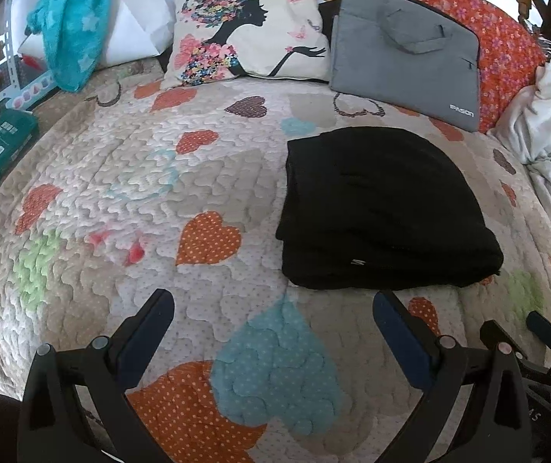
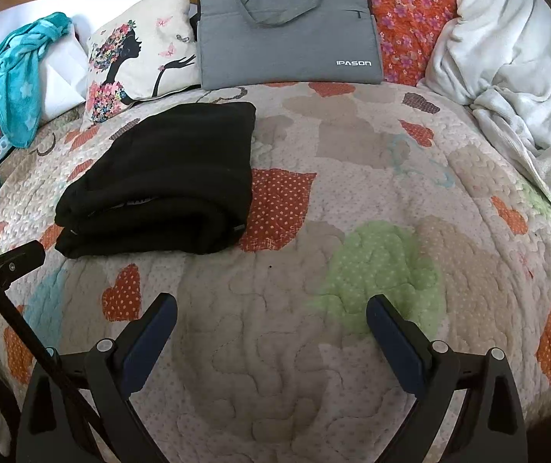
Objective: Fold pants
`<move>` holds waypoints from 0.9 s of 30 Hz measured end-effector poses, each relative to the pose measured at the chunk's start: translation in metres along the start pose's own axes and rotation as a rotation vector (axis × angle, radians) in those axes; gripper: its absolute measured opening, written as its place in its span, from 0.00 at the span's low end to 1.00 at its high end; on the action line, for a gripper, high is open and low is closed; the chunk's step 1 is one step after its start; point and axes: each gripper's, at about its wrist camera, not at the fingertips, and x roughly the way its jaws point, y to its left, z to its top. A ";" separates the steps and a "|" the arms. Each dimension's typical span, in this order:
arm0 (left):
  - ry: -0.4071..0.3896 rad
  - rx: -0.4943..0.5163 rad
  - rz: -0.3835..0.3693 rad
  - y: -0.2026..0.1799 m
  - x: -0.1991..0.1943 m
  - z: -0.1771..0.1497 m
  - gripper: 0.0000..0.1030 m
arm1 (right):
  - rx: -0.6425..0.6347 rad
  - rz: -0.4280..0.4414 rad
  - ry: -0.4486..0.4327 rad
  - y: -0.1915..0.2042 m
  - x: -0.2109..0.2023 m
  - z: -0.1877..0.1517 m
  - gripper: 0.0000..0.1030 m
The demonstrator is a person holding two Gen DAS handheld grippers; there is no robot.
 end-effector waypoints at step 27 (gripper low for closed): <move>0.010 0.013 -0.037 -0.003 0.000 -0.002 1.00 | -0.046 -0.014 0.017 0.006 0.005 -0.003 0.98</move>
